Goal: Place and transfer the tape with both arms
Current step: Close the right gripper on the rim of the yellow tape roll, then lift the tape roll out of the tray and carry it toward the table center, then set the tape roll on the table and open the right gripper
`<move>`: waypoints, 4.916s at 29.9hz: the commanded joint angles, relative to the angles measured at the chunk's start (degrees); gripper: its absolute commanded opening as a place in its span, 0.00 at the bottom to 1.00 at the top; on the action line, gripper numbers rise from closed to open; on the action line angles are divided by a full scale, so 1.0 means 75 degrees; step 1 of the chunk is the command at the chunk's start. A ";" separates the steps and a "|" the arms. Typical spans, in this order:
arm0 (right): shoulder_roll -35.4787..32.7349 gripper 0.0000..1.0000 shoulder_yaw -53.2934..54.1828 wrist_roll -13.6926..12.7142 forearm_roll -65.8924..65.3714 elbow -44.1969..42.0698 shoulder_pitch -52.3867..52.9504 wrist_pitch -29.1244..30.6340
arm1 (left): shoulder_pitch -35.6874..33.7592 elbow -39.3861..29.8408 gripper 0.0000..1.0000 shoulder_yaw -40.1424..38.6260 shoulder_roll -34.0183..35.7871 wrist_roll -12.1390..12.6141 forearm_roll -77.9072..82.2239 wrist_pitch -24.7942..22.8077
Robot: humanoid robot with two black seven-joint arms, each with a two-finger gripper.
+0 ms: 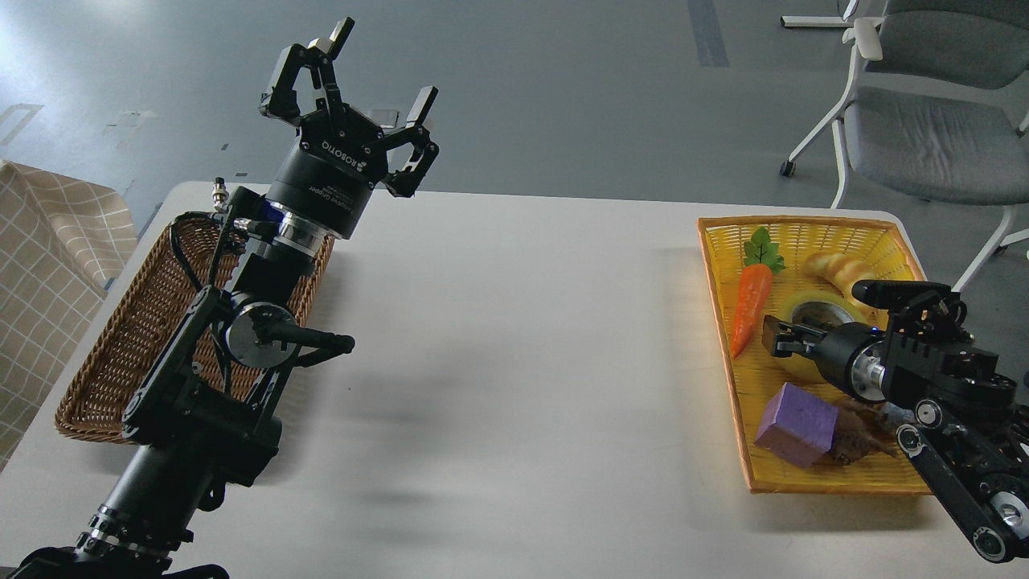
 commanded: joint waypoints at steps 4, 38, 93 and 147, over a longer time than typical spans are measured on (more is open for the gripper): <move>0.0037 0.42 0.0012 0.0000 0.0000 0.0003 -0.0004 0.0000 | -0.0036 0.0018 0.98 0.0000 0.0000 0.0000 0.0000 0.0009; 0.0166 0.05 0.0094 0.0046 0.0000 0.0249 -0.0004 0.0000 | -0.0037 0.0064 0.98 0.0000 0.0118 0.0000 0.0000 0.0009; 0.2732 0.06 -0.2260 0.0433 0.0000 0.1046 0.3231 0.0000 | 0.0092 -0.0018 0.98 -0.0117 0.0293 0.0000 0.0000 0.0032; 0.3025 0.53 -0.3198 0.0339 0.0000 -0.0629 0.1847 0.0000 | 0.0198 -0.0170 0.98 -0.0153 0.0411 -0.0012 0.0000 0.0044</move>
